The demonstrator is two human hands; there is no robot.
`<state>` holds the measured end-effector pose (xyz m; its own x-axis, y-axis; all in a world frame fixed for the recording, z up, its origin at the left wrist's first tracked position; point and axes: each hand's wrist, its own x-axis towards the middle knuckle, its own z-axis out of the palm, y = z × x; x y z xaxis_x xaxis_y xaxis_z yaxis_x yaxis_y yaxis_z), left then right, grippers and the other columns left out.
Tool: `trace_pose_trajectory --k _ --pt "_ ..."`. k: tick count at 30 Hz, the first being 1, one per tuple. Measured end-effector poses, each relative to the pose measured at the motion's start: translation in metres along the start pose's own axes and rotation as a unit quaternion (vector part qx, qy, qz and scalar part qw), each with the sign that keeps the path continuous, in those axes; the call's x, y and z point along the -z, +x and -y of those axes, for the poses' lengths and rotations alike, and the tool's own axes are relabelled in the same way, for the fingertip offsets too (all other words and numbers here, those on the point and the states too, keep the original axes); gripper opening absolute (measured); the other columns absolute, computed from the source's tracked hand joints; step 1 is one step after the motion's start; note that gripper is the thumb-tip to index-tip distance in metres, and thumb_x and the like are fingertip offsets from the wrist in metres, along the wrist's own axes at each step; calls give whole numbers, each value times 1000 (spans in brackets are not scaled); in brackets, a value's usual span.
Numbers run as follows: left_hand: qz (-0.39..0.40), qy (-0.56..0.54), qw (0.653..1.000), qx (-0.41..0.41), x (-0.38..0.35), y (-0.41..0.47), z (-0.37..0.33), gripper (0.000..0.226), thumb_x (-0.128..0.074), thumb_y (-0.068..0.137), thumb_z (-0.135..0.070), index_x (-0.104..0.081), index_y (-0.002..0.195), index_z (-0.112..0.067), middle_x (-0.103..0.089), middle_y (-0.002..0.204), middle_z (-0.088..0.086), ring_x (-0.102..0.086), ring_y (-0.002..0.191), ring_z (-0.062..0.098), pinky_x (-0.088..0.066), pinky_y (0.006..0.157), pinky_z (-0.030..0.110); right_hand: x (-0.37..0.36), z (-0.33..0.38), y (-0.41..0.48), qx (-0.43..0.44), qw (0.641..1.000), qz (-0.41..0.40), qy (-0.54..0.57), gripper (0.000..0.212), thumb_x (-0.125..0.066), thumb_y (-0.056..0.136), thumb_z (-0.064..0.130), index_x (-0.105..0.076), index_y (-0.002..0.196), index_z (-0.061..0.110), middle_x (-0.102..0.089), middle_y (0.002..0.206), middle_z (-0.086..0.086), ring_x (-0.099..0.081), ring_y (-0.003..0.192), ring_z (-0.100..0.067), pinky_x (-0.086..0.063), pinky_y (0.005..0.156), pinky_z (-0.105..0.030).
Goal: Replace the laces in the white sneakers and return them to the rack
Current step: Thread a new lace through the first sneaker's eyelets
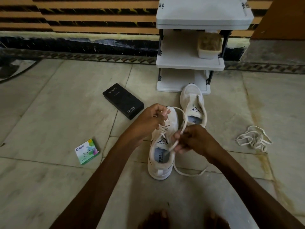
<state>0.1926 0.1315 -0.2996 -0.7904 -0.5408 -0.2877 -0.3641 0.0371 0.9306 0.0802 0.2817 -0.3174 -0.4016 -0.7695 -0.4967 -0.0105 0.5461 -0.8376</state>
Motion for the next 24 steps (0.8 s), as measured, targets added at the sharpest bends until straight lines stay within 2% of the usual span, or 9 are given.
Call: trace_pose_trajectory --k 2,5,8,10,13,17,20,22,24 --pt "-27 34 999 6 0 -1 6 12 -50 99 -18 -60 106 -22 -66 90 -5 -62 75 7 -47 66 23 -3 4 1 9 993 -43 109 18 -55 96 10 -69 94 -1 -73 78 -17 -72 68 -22 -59 62 -26" --pt "-3 35 999 32 -4 -7 17 14 -51 99 -25 -63 107 -21 -70 91 -1 -67 78 12 -53 68 25 -7 5 5 22 982 -81 168 11 -60 93 6 -68 92 -1 -71 76 -18 -69 69 -22 -60 66 -26" --pt "8 30 997 68 -9 -14 25 16 -57 96 -29 -64 106 -18 -73 89 4 -71 78 17 -57 70 28 -11 5 5 32 974 -117 194 9 -66 87 2 -69 93 -3 -71 80 -20 -69 71 -22 -58 64 -22" --pt "-8 25 998 64 -11 -18 31 13 -61 94 -20 -66 102 -12 -73 85 8 -70 74 20 -57 71 30 -13 4 5 37 969 -132 207 11 -68 85 1 -69 95 -4 -72 82 -20 -70 73 -23 -57 63 -21" --pt "-41 39 998 30 -10 -21 35 14 -57 95 -11 -69 98 -4 -72 79 10 -68 69 20 -56 69 27 -15 3 7 47 973 -101 203 12 -69 83 -2 -70 95 -3 -72 88 -21 -70 80 -27 -60 73 -30" --pt "-48 86 995 2 -11 -23 32 10 -54 95 -6 -62 100 -5 -71 76 9 -68 64 19 -57 65 25 -22 0 9 81 991 -66 89 8 -72 83 4 -75 90 4 -75 83 -11 -71 75 -22 -59 67 -25" --pt "-34 101 994 -12 -12 -24 28 10 -53 94 -7 -53 103 -9 -69 78 3 -67 67 15 -52 61 18 -27 -6 16 140 974 -130 -121 3 -76 81 11 -77 79 13 -73 71 3 -67 64 -8 -55 60 -20" --pt "-62 213 974 -39 -9 -23 35 8 -56 94 -14 -55 102 -17 -66 88 -3 -65 78 12 -46 65 13 -30 -10 18 153 947 -168 -227 11 -74 81 14 -73 70 16 -67 64 9 -60 57 -3 -49 55 -19" --pt "-105 305 945 -54 -4 -25 42 7 -62 92 -22 -61 98 -22 -58 91 -10 -60 80 7 -39 64 8 -35 -11 17 157 941 -167 -247 15 -70 82 13 -68 69 18 -64 66 8 -56 57 -2 -40 53 -10"
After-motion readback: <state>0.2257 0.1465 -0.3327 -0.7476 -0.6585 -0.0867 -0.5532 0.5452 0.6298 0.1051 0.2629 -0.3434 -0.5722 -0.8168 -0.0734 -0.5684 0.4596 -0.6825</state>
